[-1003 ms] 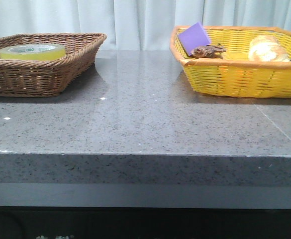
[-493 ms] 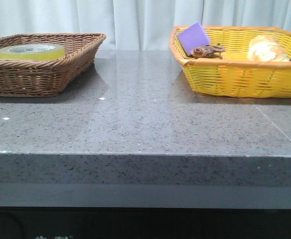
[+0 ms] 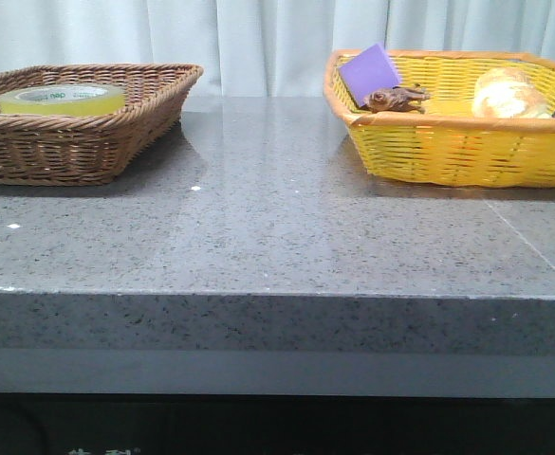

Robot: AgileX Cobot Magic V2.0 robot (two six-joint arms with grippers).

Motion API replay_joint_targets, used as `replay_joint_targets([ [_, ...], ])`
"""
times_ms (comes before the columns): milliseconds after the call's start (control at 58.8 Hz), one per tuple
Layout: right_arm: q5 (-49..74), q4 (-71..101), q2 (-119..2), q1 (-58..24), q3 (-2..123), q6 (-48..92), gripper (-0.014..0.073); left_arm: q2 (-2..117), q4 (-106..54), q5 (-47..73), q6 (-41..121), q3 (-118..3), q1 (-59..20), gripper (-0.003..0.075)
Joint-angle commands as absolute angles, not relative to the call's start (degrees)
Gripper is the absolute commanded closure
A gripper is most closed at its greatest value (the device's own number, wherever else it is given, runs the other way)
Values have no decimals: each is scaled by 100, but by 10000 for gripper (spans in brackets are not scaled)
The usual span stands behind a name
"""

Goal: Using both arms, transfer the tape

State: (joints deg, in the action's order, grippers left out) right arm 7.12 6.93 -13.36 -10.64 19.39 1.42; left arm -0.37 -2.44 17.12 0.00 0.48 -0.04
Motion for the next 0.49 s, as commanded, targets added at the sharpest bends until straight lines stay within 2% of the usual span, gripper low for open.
replay_joint_targets([
  [0,216,665,-1379,-1034,2090,158,685,-149,-275,1205,-51,290,-5,740],
  [476,216,665,-1379,-1034,2090,158,685,-157,-408,878,-51,281,-5,740],
])
